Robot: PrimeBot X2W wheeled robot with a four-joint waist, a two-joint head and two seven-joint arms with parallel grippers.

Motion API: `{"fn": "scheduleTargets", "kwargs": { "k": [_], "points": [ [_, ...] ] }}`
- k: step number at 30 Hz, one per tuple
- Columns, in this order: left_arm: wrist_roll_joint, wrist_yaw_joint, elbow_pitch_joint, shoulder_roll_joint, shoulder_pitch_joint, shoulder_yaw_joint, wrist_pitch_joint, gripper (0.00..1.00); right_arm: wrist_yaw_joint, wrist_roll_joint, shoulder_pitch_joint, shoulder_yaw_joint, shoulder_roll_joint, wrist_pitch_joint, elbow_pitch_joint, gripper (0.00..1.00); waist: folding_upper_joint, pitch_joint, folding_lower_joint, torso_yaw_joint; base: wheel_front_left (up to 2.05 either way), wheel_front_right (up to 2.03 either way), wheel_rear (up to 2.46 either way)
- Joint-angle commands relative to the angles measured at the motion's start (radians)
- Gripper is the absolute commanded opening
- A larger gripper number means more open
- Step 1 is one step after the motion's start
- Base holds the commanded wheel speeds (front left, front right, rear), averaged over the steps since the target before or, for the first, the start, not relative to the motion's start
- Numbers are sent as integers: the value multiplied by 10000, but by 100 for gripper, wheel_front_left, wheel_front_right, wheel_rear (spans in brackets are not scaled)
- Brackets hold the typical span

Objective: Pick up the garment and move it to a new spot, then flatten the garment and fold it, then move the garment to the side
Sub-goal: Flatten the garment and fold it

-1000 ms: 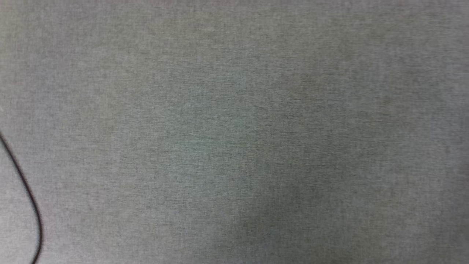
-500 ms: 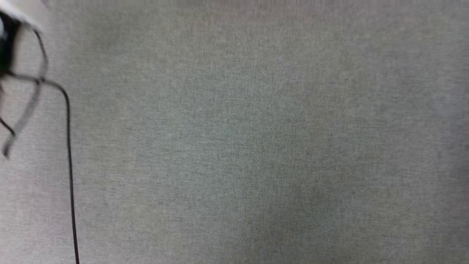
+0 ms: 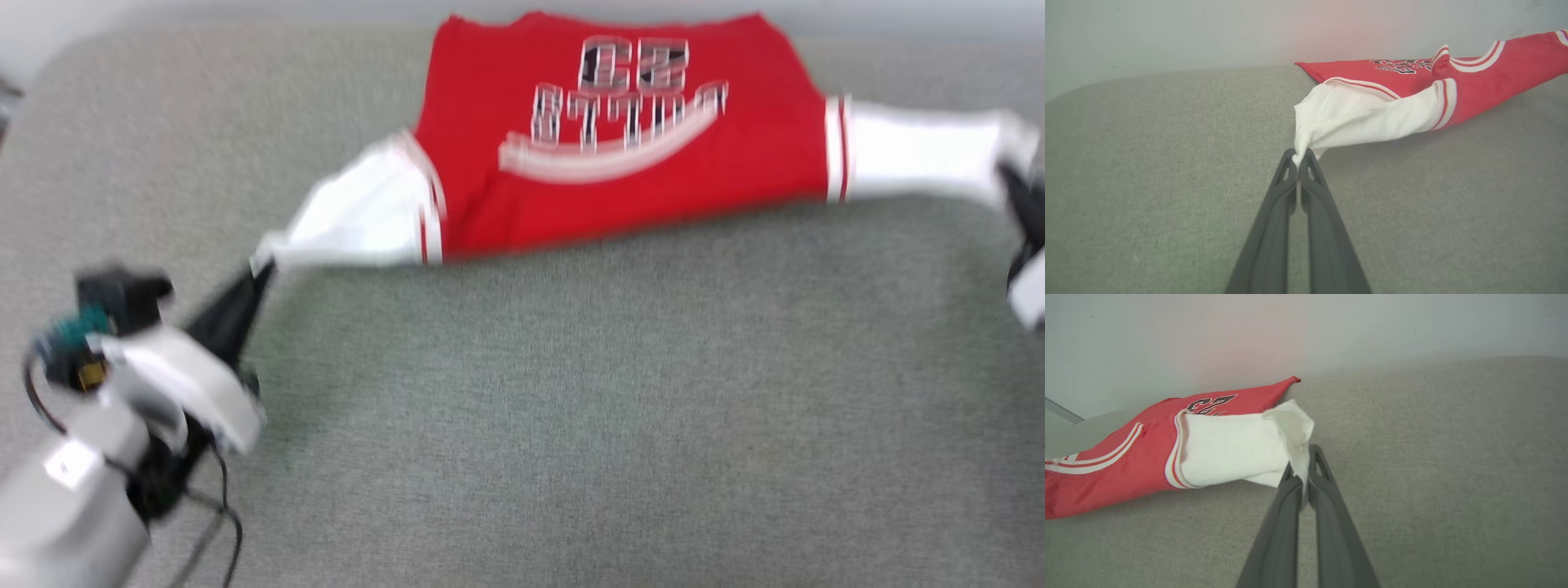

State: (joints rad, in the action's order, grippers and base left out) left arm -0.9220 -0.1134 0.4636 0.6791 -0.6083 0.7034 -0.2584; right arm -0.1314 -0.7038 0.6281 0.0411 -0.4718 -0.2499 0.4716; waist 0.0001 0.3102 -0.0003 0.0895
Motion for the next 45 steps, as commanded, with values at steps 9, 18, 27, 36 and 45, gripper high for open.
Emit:
{"fn": "scheduleTargets", "kwargs": {
  "k": [9, 18, 27, 36, 45],
  "points": [
    [-649, 546, -334, 124, 2328, 394, 271, 0, 14, -710, -3100, 1026, -1036, -251, -1253, 0, -1, -1384, 3, -56, 0, 0, 0],
    [-1038, 1010, -727, 301, 3707, 587, 488, 0, 14, -1072, -4925, 2158, -2051, -80, -1748, 0, -1, -2367, 3, -258, 0, 0, 0],
    [-1711, 1622, -1989, 990, 5236, 652, 1039, 0, 14, -2219, -6596, 2322, -2542, -881, -2142, 0, -1, -2958, 3, -352, 0, 0, 0],
    [-1863, 2181, -3501, 907, 5540, 761, 1307, 0, 14, -2426, -7043, 1953, -2402, -1462, -2295, 61, -1, -2869, 3, -360, 0, 0, 0],
    [-1525, 2856, -5560, 1349, 5081, 654, 1797, 0, 10, -2541, -5636, 795, -2429, -2707, -3170, 100, -1, -1944, 3, 137, 0, 0, 0]
  ]
}}
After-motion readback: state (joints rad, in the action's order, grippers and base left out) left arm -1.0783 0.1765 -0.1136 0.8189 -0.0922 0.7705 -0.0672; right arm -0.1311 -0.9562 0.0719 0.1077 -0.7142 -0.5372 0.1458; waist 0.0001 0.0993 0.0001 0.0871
